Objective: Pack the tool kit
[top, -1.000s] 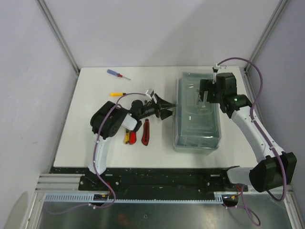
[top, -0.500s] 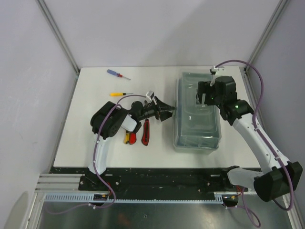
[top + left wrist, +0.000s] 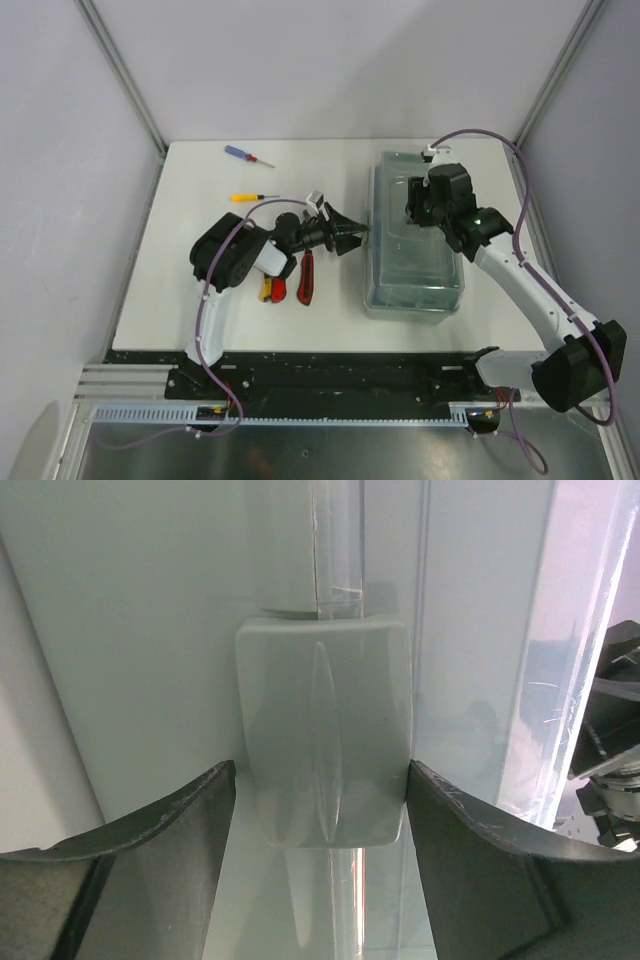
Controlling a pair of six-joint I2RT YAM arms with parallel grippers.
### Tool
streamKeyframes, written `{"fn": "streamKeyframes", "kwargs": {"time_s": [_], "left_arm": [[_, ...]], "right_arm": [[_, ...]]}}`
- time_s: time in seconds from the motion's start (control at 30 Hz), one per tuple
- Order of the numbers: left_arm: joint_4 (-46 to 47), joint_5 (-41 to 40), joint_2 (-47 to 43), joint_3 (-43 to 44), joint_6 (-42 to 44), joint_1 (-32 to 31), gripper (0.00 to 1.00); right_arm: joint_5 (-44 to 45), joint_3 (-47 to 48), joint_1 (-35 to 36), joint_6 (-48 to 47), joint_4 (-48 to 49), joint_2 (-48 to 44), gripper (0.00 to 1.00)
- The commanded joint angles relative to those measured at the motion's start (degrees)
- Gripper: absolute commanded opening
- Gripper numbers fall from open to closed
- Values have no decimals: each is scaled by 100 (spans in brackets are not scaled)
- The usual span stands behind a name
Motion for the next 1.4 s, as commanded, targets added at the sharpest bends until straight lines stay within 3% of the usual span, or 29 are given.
{"fn": "streamKeyframes", "kwargs": {"time_s": [0.0, 0.13, 0.33, 1.0, 1.2, 1.37], "left_arm": [[2027, 141, -82, -42, 178, -68, 72], [2028, 152, -131, -40, 202, -44, 69], [2020, 214, -294, -80, 273, 36, 51], [1927, 784, -718, -15, -117, 64, 43], [1099, 824, -1234, -52, 539, 109, 42], [741, 835, -1346, -206, 721, 210, 35]], "right_arm": [[-280, 100, 31, 171, -256, 156, 48], [-304, 94, 40, 233, -504, 390, 43], [-39, 34, 113, 229, -1006, 872, 34], [42, -846, 795, 688, -775, 1890, 33], [-113, -1169, 1028, 1160, -590, 2210, 35], [-204, -1352, 1086, 1375, -531, 2294, 38]]}}
